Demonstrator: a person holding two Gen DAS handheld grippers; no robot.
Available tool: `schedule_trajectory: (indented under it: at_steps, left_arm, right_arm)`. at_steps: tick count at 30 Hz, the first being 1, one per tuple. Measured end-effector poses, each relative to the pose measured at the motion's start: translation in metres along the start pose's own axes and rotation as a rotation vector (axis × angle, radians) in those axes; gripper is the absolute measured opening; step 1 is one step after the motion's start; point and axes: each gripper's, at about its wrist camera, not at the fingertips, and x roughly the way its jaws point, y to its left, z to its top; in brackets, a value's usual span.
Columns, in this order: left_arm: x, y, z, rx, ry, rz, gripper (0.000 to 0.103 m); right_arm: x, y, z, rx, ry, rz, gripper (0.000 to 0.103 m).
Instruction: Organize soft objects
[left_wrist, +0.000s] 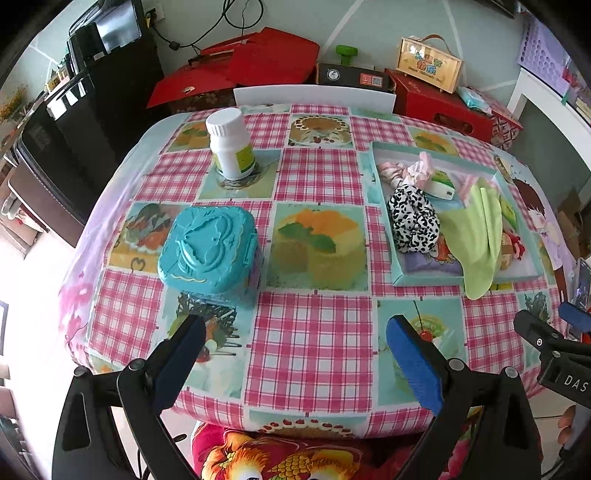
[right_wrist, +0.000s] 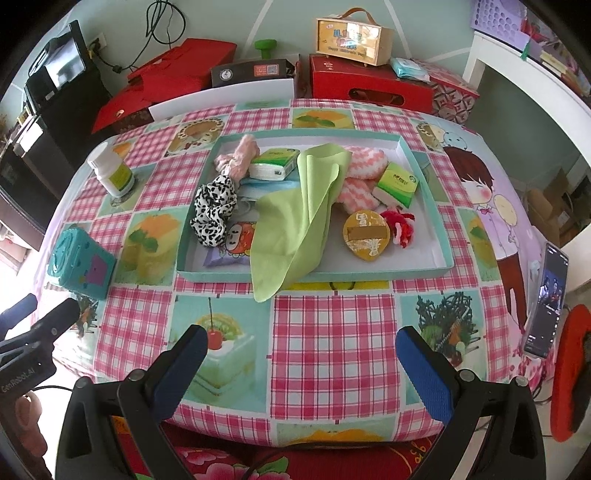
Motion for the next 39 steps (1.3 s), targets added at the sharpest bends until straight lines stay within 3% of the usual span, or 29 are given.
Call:
schedule_trajectory:
  at_steps: [39]
  left_arm:
    - [-0.0037,-0.0013,-0.0016,0.004,-0.003,-0.016,0.098]
  right_arm:
    - [-0.0014,0.0046,-0.0017,-0.016,0.003,-0.002,0.103]
